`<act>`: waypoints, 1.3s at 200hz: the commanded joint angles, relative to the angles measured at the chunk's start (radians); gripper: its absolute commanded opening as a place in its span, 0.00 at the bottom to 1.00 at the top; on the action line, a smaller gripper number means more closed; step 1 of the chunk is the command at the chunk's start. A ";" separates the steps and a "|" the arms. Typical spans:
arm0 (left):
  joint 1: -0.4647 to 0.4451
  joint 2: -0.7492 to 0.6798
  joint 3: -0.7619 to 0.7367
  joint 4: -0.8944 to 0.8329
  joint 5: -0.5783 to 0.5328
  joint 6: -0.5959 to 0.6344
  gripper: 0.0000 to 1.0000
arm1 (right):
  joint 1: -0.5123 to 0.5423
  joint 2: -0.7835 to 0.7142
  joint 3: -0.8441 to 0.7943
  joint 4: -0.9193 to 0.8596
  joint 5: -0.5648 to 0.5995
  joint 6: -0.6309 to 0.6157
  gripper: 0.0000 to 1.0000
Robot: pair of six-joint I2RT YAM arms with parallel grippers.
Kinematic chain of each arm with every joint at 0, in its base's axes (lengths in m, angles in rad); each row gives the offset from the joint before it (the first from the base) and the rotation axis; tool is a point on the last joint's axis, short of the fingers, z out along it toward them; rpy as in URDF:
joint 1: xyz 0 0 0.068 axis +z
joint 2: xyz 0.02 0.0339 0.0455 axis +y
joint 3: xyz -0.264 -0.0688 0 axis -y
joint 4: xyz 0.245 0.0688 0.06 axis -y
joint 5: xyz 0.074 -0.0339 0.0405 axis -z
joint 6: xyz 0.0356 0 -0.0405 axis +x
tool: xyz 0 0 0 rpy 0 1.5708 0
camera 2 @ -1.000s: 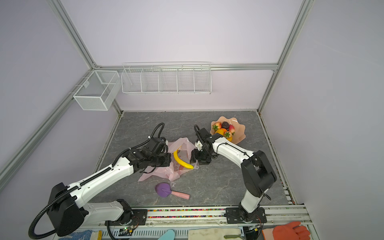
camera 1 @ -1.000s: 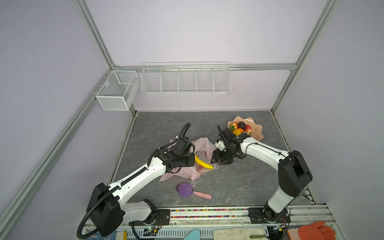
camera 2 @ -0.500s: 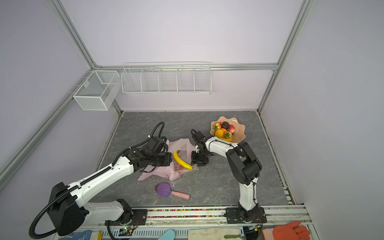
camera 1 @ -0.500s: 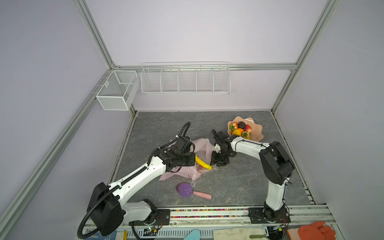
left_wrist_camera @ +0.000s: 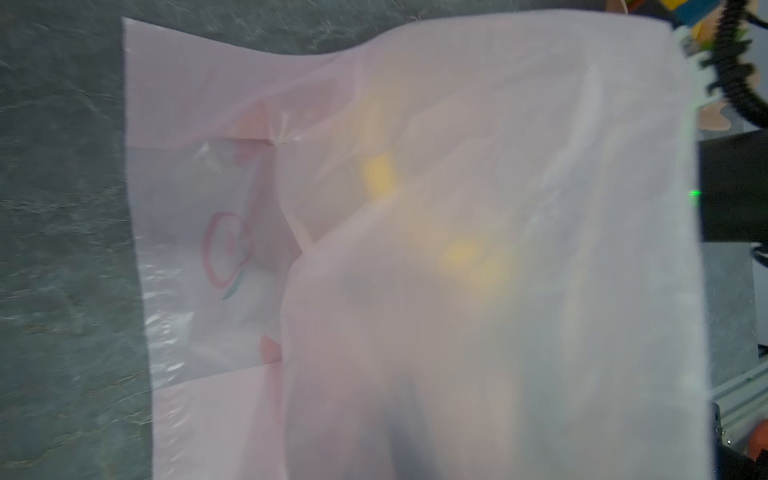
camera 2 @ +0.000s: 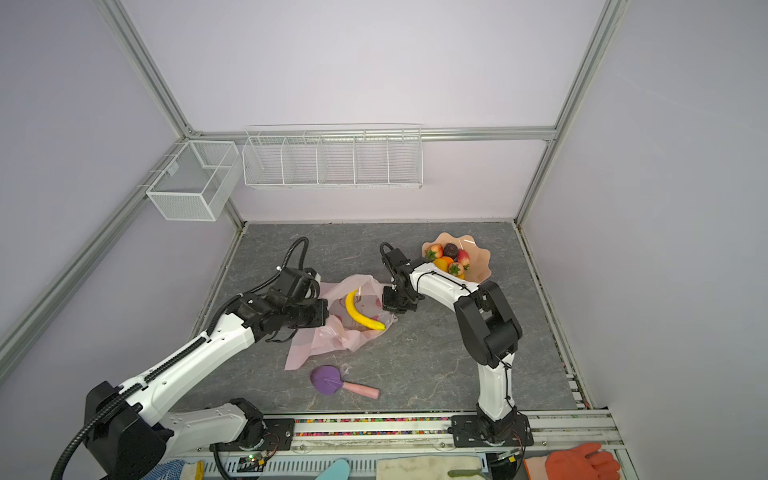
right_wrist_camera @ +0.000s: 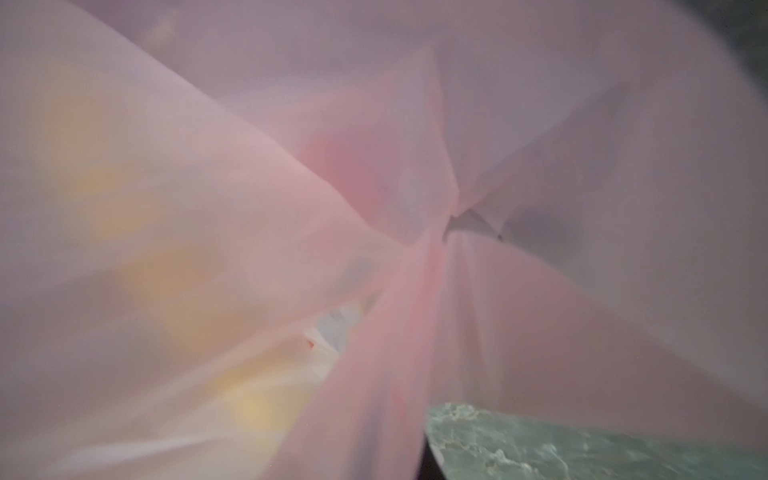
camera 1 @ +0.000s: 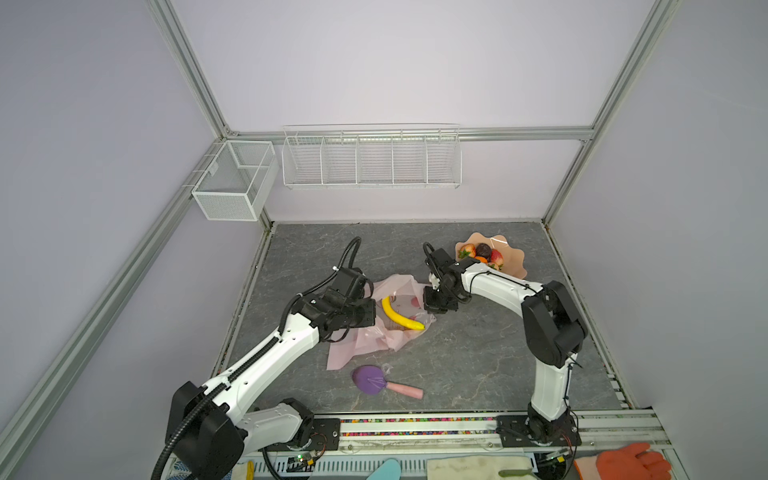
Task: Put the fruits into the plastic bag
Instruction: 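Withdraw the open right gripper from the bag and move it over the fruit bowl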
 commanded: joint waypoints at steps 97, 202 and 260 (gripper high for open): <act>0.222 -0.133 0.189 -0.119 0.080 0.183 0.00 | -0.121 -0.230 0.276 -0.240 0.211 -0.132 0.07; 0.068 -0.059 0.064 0.151 0.123 0.093 0.00 | -0.081 -0.212 0.102 -0.032 0.008 -0.116 0.07; 0.001 -0.032 -0.067 0.252 0.128 0.068 0.00 | -0.083 -0.225 -0.053 0.087 -0.001 -0.151 0.07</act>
